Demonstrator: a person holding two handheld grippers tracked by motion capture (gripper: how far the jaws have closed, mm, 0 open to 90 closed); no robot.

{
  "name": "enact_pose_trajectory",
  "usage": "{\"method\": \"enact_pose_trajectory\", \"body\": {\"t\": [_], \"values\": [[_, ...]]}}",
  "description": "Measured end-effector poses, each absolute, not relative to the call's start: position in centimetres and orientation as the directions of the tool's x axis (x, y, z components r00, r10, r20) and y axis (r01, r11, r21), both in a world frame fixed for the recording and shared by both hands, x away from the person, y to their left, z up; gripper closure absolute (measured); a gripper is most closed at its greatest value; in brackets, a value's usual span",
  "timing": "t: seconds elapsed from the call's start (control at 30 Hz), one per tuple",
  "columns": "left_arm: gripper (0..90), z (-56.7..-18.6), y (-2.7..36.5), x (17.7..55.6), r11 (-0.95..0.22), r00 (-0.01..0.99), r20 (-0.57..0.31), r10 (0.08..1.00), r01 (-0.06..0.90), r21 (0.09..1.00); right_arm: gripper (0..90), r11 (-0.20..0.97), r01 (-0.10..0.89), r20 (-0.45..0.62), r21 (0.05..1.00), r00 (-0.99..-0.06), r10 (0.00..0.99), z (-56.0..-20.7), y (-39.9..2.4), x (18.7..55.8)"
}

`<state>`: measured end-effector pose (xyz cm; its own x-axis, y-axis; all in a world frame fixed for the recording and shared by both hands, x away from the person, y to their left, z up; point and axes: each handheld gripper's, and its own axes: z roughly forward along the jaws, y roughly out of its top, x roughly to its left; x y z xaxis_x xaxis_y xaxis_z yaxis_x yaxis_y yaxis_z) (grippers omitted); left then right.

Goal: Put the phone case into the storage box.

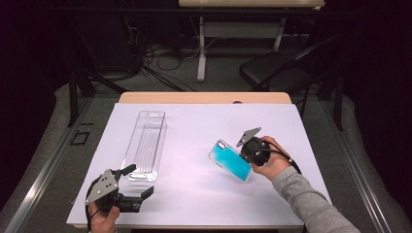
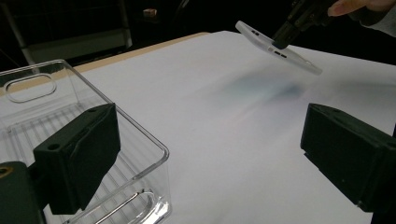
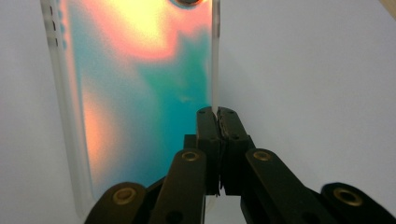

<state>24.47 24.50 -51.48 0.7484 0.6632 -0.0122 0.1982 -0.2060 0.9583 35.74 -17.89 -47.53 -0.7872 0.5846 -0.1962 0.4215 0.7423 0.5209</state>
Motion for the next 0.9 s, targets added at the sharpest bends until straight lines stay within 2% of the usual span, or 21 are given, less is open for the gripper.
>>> {"method": "enact_pose_trajectory", "body": {"t": [0.4,0.9], "values": [[5.2,-51.6,23.9,24.6,-0.207,0.761,-0.030,0.648,0.214,0.955,89.3,0.572,0.467,-0.133,0.674,-0.686,0.716,-47.7,-18.2,34.0],[5.7,-50.8,23.1,25.4,-0.162,0.716,-0.106,0.690,0.296,0.941,89.3,0.467,0.463,-0.092,0.753,-0.628,0.772,-48.5,-17.7,32.9]]}}
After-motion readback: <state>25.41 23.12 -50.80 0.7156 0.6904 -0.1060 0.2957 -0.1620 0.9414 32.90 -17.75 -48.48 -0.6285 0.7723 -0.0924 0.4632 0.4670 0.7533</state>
